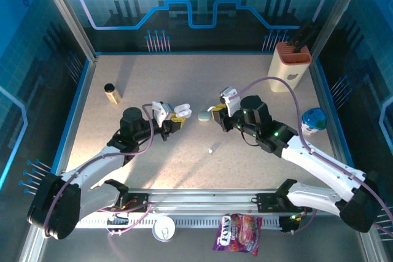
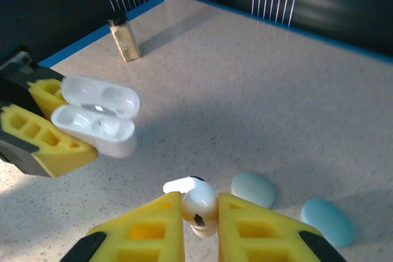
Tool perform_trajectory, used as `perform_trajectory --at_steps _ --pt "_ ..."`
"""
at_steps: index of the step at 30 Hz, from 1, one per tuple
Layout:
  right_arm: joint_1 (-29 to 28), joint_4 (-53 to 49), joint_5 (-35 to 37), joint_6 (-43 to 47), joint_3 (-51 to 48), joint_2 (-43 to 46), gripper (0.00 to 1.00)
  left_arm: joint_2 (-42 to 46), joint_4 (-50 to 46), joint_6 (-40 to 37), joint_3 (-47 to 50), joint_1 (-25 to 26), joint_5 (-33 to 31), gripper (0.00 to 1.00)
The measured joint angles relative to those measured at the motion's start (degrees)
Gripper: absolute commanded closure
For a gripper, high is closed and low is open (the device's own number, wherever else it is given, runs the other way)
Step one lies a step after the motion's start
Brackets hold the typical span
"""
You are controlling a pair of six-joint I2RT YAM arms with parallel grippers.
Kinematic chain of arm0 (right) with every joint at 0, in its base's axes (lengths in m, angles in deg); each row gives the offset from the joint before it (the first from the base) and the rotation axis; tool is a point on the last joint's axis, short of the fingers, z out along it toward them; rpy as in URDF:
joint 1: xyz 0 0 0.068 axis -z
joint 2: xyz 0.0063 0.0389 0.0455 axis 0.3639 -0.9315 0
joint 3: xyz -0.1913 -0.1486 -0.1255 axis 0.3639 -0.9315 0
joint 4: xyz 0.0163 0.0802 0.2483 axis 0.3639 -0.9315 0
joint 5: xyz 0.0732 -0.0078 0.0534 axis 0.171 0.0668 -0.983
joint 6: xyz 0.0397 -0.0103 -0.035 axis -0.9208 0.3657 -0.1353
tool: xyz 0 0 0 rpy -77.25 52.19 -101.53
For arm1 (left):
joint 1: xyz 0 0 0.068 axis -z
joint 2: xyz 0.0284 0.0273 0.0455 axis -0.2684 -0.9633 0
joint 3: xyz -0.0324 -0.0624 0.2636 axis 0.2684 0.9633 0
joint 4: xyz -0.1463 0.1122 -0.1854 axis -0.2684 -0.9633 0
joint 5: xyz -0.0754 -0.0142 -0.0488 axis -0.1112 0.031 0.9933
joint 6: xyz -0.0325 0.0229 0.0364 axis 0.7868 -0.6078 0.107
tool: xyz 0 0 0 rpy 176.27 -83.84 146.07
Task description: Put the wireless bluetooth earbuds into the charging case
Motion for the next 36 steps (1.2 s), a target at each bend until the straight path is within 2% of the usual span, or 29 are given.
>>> perform_trajectory --at_steps 6,13,21,36 --pt "-2.1 -3.4 -1.0 8.1 5.5 -0.3 0.86 -0.2 -3.1 -1.6 -2.0 0.3 3.7 1.00" --pt "-7.0 -5.4 -1.6 13.7 10.5 -5.7 0.86 -0.5 -7.3 -2.6 -4.0 0.9 8.1 1.00" --pt "-9.2 -6.8 -1.6 16.5 12.5 -10.9 0.86 -0.6 -9.2 -3.1 -4.6 1.0 10.7 1.00" --pt "-11.5 -8.1 -2.4 19.6 13.8 -14.7 0.85 -0.6 -10.0 -3.0 -4.7 1.1 11.5 1.00"
